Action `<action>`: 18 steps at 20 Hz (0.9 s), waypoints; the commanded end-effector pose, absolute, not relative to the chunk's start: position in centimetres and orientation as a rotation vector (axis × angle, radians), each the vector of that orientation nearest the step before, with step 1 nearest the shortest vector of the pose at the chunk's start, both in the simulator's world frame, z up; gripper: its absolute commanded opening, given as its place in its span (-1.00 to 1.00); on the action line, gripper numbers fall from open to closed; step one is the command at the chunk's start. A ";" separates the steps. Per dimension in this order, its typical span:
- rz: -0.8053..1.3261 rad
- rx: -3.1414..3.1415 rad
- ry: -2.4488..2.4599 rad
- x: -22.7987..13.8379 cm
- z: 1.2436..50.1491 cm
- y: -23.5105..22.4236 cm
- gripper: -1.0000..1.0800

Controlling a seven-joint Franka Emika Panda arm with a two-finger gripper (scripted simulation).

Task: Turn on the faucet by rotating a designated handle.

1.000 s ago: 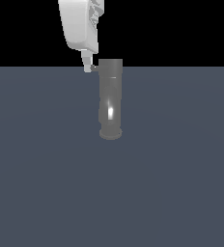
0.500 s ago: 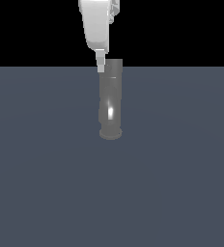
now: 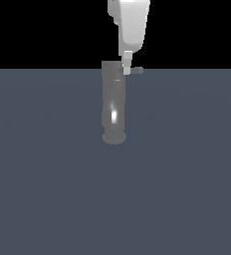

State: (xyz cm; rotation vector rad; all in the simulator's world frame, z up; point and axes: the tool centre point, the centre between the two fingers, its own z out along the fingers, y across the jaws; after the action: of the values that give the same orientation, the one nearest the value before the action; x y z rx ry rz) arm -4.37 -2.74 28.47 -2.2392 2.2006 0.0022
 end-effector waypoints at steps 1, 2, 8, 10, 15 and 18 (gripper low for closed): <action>0.000 -2.199 2.243 -4.5 28.5 -5.7 -1.00; 0.002 -2.238 2.202 -4.4 28.5 -3.2 -1.00; 0.001 -2.232 2.209 -3.0 28.5 -4.7 -1.00; 0.001 -2.230 2.211 -2.6 28.5 -5.1 -1.00; 0.001 -2.225 2.216 -1.6 28.5 -6.3 -1.00; 0.001 -2.222 2.219 -0.9 28.5 -7.1 -1.00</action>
State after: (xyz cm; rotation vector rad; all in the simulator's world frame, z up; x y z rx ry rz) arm -1.41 -6.03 28.49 -2.2358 2.2074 0.0080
